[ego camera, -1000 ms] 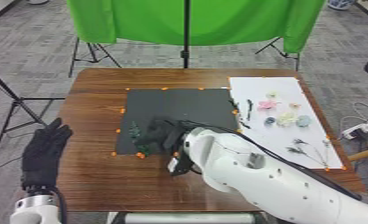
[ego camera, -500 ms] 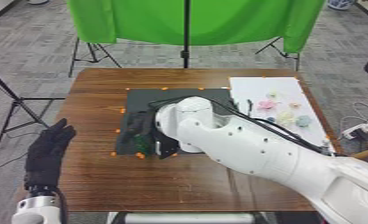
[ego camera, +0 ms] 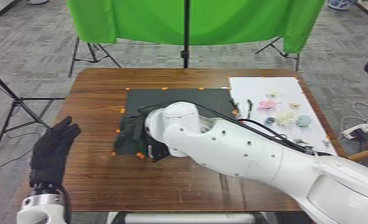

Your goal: Arrange flowers

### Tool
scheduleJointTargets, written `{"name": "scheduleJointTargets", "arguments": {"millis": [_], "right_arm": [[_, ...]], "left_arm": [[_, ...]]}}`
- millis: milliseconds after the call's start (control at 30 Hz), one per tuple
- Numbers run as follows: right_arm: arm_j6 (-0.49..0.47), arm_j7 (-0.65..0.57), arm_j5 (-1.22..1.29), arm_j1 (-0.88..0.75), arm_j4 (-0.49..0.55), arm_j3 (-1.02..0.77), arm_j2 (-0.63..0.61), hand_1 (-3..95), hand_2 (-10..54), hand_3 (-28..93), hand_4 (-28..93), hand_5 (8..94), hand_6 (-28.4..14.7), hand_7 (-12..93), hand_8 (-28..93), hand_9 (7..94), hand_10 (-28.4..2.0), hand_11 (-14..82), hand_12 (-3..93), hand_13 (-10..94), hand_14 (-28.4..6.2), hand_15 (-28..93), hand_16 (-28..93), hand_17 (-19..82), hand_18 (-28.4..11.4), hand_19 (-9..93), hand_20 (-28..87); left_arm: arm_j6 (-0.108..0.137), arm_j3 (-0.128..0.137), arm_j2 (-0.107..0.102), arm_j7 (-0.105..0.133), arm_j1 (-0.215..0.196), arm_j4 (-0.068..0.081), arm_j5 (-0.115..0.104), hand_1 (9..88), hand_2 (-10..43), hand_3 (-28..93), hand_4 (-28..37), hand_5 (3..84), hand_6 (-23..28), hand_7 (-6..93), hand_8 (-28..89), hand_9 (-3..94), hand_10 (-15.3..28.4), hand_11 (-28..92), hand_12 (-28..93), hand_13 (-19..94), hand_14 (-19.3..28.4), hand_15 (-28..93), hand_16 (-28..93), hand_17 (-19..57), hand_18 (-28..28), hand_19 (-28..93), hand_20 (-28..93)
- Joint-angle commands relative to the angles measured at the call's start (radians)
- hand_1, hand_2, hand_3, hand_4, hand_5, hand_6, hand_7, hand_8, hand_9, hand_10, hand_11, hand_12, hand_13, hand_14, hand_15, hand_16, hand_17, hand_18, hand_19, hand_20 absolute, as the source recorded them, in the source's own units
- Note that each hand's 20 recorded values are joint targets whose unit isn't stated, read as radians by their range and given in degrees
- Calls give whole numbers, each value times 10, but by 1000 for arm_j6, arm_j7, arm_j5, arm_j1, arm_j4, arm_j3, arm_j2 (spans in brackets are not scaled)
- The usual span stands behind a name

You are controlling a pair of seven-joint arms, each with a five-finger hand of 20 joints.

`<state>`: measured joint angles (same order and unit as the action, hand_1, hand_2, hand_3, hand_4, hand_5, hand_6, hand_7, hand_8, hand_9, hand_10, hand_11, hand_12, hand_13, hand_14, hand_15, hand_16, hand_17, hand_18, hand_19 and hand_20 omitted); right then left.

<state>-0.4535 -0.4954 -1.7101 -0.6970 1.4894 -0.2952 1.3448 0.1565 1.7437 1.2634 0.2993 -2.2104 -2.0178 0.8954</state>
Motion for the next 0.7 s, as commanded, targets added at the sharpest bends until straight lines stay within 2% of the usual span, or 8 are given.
{"name": "scheduleJointTargets", "arguments": {"millis": [33, 333, 467, 700], "right_arm": [[-11, -23, -33, 18, -25, 2, 8, 189, 64, 595, -106, 503, -18, 66, -78, 914, -136, 412, 248, 937, -54, 609, 306, 676, -154, 932, 621], [-2, -49, -25, 20, -29, -14, -11, 189, 64, 592, -107, 511, -25, 62, -79, 915, -138, 413, 249, 937, -54, 612, 303, 677, -155, 932, 626], [-1, -60, -24, 18, -41, -18, -14, 188, 62, 590, -107, 519, -36, 58, -78, 915, -137, 412, 249, 937, -53, 613, 303, 677, -154, 932, 625], [10, -61, -13, 10, -32, -41, -24, 192, 62, 582, -108, 523, -43, 54, -77, 915, -137, 412, 249, 937, -53, 612, 303, 677, -153, 932, 626]], "left_arm": [[-12, -7, -3, -10, 1, 6, 11, 223, -36, 670, -238, 461, 34, 125, -41, 428, 124, 159, 166, 295, 159, 177, 49, -1, 137, 45, 194], [-18, -5, -2, -12, -4, 5, 17, 223, -37, 670, -236, 461, 35, 124, -41, 428, 124, 159, 166, 295, 159, 176, 50, -1, 137, 45, 194], [-23, -8, -3, -18, 1, 7, 27, 224, -36, 669, -237, 461, 35, 123, -41, 428, 123, 159, 166, 295, 159, 175, 50, -1, 137, 46, 194], [-28, -9, -3, -20, -3, 6, 28, 224, -37, 669, -235, 461, 35, 122, -40, 427, 122, 158, 167, 294, 159, 174, 50, -1, 137, 45, 194]]}}
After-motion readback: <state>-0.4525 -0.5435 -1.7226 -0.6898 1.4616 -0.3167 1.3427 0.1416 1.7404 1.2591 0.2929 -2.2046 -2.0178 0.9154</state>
